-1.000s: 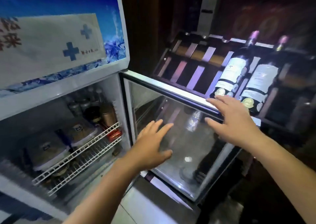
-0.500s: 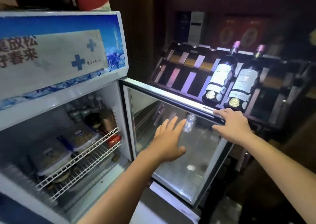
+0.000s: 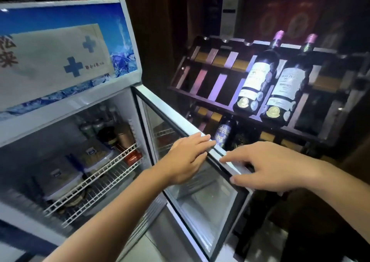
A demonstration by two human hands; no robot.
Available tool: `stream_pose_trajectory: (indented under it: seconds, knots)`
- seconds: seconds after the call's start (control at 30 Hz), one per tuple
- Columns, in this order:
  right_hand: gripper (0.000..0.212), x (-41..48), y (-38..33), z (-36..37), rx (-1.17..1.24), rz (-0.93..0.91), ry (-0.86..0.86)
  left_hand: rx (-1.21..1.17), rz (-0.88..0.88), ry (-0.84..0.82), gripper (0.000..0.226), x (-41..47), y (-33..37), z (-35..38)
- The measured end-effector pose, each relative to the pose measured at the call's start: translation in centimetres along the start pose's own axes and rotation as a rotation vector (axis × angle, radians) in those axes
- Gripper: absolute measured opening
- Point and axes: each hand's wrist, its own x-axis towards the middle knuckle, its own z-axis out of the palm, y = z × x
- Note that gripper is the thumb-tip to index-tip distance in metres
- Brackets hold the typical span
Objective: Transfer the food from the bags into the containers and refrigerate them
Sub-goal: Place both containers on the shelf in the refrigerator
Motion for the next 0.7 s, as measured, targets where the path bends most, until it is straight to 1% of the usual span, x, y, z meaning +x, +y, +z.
stream_pose_trajectory:
  seconds: [0.07,0.17,0.23,0.27,0.4,0.53,0.63,0.7]
  knots:
    - [0.046,0.4,0.8,-0.4,0.125,-0.099,-0.087,-0.039,-0.011,0.010,0.045,-1.7,-0.8,-0.8]
    - [0.043,2.0,1.5,0.0,0.436,-0.258,-0.256,-0.108,-0.062,-0.008,0.038,-4.4,-1.7,-2.4]
    - [0.045,3.9,1.4,0.9,0.583,-0.305,-0.263,-0.133,-0.102,-0.005,0.035,-6.4,-2.1,-3.2]
    - [0.047,5.1,1.2,1.4,0.597,-0.321,-0.231,-0.149,-0.128,0.001,0.034,-7.5,-2.2,-3.6]
    - [0.061,10.3,-0.5,2.9,0.464,-0.408,-0.012,-0.154,-0.216,0.009,0.037,-11.4,-2.5,-4.6]
    - [0.078,15.0,-4.5,3.9,0.256,-0.613,0.085,-0.093,-0.350,0.031,0.035,-15.0,-2.0,-5.9]
    - [0.080,18.4,-8.0,5.0,0.075,-0.749,0.109,-0.043,-0.452,0.099,0.028,-16.5,-1.3,-6.6]
    - [0.080,20.4,-10.2,5.8,0.025,-0.794,0.108,0.045,-0.535,0.126,0.024,-17.4,-1.1,-6.7]
